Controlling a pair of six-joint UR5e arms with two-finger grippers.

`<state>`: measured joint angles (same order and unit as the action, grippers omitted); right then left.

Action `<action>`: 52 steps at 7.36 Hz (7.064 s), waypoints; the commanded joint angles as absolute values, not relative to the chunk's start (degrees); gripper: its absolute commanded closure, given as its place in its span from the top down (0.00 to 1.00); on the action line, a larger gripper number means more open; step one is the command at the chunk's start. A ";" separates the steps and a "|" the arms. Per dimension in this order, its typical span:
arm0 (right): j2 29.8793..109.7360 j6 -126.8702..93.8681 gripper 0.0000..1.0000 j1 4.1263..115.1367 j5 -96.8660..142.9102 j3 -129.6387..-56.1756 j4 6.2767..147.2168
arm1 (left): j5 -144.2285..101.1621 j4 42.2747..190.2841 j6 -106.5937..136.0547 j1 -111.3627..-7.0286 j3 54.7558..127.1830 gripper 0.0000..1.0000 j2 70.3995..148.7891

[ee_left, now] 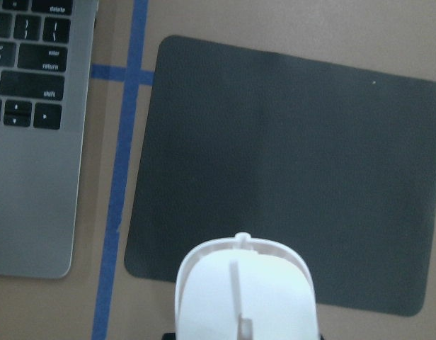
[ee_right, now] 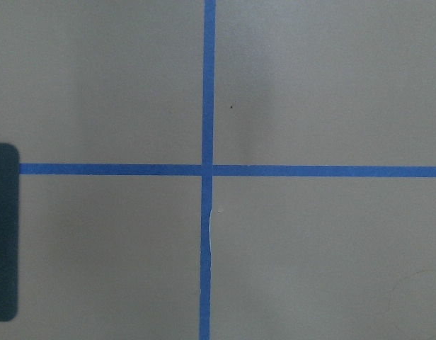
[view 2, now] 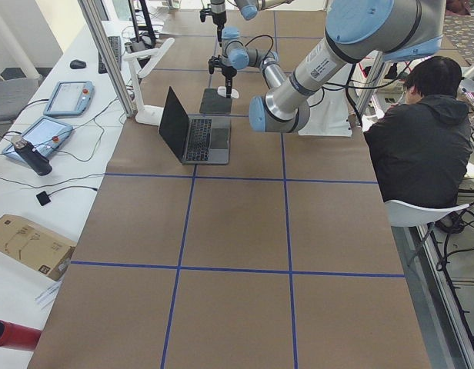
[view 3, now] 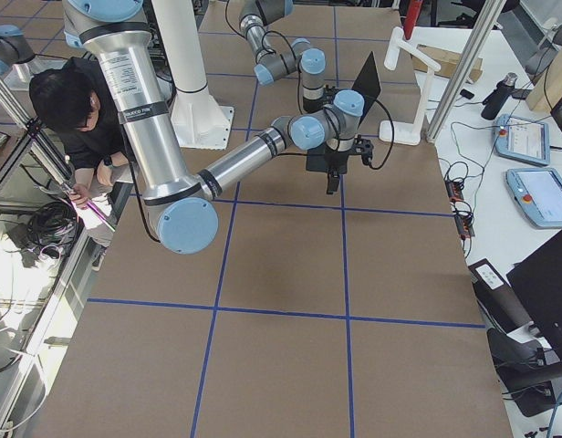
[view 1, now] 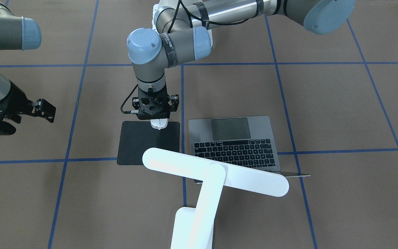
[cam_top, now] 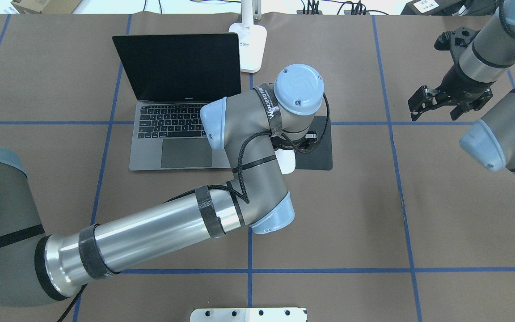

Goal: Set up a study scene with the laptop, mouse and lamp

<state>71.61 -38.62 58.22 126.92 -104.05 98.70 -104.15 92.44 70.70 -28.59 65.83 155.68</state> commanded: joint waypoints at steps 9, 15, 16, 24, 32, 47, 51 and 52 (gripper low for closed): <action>71.46 -38.58 1.00 58.53 126.91 -103.89 98.70 | -102.22 100.01 71.18 -29.18 51.86 0.45 161.10; 71.46 -37.80 1.00 59.76 127.18 -103.97 98.70 | -102.47 100.38 70.93 -30.93 52.98 0.99 161.19; 71.63 -35.01 1.00 60.81 127.44 -103.89 98.79 | -103.79 98.72 70.84 -31.46 55.61 0.99 160.84; 89.20 -6.41 1.00 80.31 133.84 -103.80 98.96 | -122.01 92.63 41.14 -51.33 118.04 0.99 95.41; 90.79 -6.59 1.00 82.97 133.77 -101.25 97.12 | -136.05 92.98 -4.66 -93.60 93.36 0.99 85.78; 94.31 -6.85 1.00 89.30 137.37 -101.42 99.93 | -133.15 97.29 8.44 -89.03 94.75 0.99 85.96; 94.22 -6.77 1.00 89.38 137.29 -101.51 99.76 | -133.15 97.56 8.09 -89.03 93.43 0.99 86.31; 94.13 -6.77 1.00 89.30 137.20 -101.43 99.76 | -133.15 97.47 8.09 -89.03 93.25 0.99 86.48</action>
